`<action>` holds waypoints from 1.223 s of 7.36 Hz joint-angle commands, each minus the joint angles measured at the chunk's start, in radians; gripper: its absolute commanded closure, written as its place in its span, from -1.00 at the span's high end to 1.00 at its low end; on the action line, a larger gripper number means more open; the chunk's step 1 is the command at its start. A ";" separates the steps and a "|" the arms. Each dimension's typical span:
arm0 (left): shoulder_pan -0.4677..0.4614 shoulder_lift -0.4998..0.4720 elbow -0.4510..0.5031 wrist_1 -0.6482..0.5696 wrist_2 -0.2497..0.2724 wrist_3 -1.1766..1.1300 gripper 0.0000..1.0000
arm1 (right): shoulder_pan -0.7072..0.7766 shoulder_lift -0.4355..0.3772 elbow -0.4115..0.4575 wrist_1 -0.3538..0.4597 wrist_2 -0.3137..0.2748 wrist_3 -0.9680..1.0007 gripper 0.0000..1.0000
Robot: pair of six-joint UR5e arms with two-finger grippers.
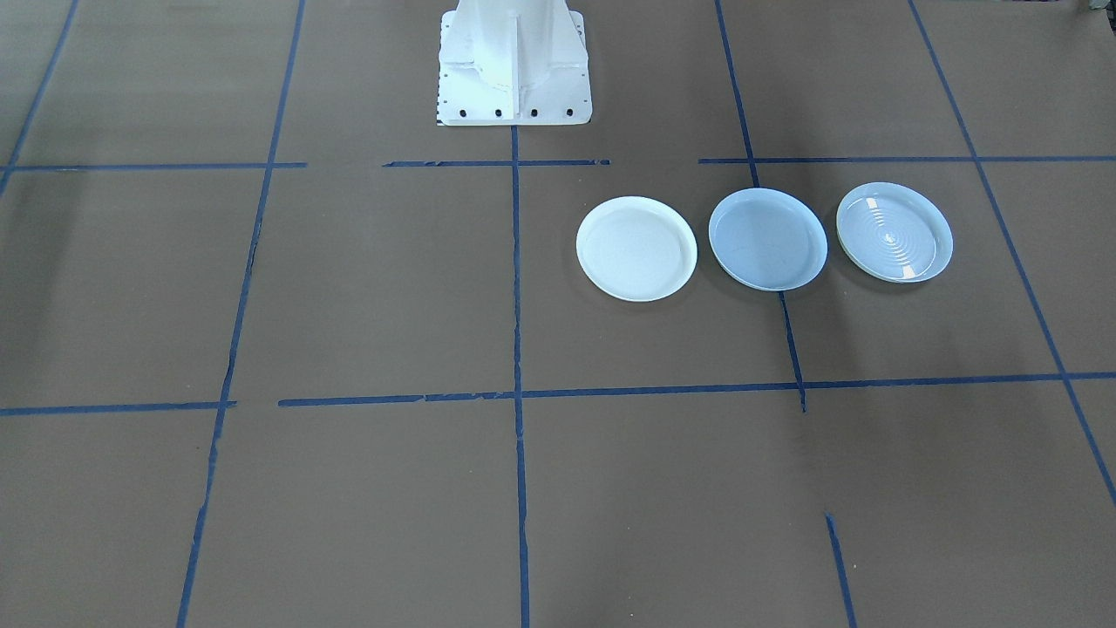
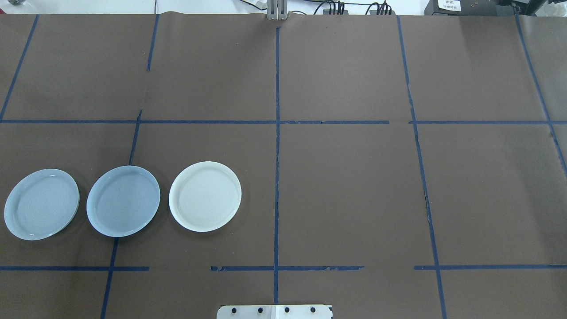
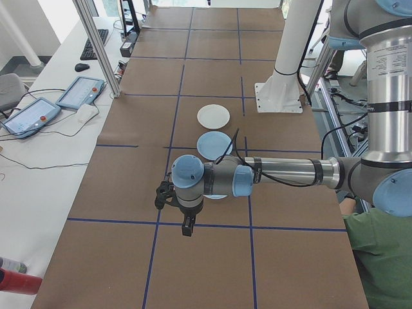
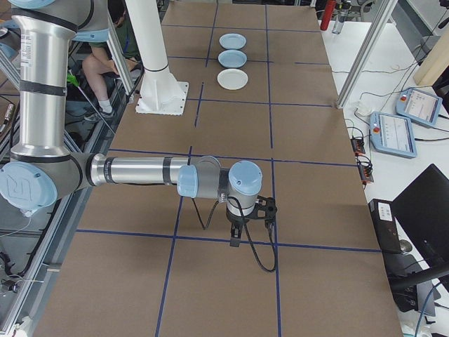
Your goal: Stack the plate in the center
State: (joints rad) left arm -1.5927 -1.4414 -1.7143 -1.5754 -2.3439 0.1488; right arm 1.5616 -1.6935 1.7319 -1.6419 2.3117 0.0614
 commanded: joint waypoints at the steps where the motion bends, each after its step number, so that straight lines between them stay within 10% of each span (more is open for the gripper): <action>1: 0.014 -0.001 -0.002 0.003 0.001 0.001 1.00 | 0.000 0.000 0.000 0.000 0.000 0.000 1.00; 6: 0.037 -0.001 -0.005 -0.006 -0.002 0.003 1.00 | 0.000 0.000 0.000 -0.001 0.000 0.000 1.00; 9: 0.222 -0.001 0.022 -0.161 -0.066 -0.151 1.00 | 0.000 0.000 0.000 0.000 0.000 0.000 1.00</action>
State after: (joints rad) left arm -1.4450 -1.4418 -1.7085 -1.6371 -2.3953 0.0925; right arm 1.5616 -1.6935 1.7319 -1.6415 2.3117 0.0614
